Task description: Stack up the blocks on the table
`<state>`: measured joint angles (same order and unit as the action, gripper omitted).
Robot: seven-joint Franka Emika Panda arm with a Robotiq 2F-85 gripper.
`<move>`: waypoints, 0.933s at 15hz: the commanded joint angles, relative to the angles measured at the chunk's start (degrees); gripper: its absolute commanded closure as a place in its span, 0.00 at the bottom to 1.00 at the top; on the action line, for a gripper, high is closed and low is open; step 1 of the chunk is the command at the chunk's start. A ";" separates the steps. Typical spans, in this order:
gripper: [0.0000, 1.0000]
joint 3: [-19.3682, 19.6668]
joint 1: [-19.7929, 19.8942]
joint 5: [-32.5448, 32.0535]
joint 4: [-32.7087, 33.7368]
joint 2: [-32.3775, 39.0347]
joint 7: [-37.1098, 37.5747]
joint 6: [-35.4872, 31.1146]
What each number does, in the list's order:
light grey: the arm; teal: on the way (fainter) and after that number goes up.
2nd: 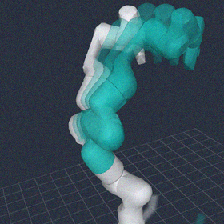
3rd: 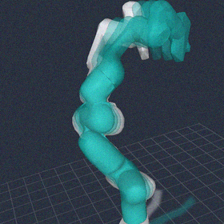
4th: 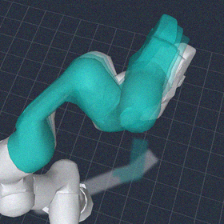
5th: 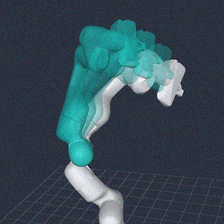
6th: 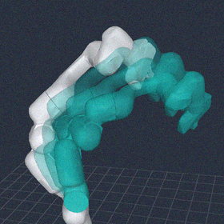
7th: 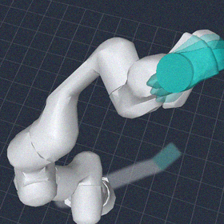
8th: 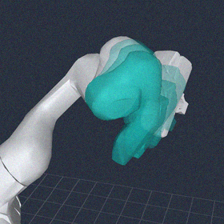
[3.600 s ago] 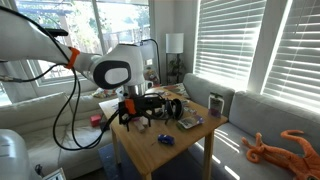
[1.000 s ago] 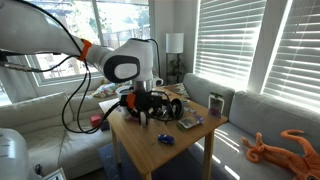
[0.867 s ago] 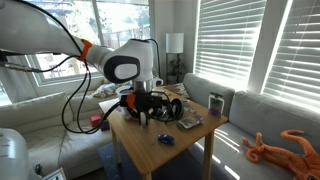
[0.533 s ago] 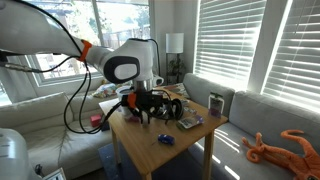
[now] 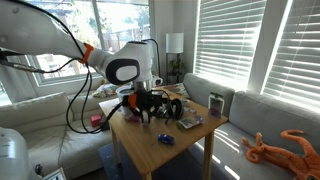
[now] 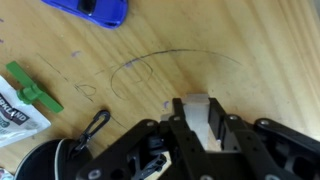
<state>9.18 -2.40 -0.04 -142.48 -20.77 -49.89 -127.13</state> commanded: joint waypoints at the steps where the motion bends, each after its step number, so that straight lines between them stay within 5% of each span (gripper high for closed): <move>1: 0.93 -1.32 0.08 -0.24 -0.50 0.90 1.10 -2.38; 14: 0.93 -3.52 0.46 -1.65 -1.56 -0.37 4.71 -2.22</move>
<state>6.16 -2.40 -0.31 -143.02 -19.61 -47.08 -128.52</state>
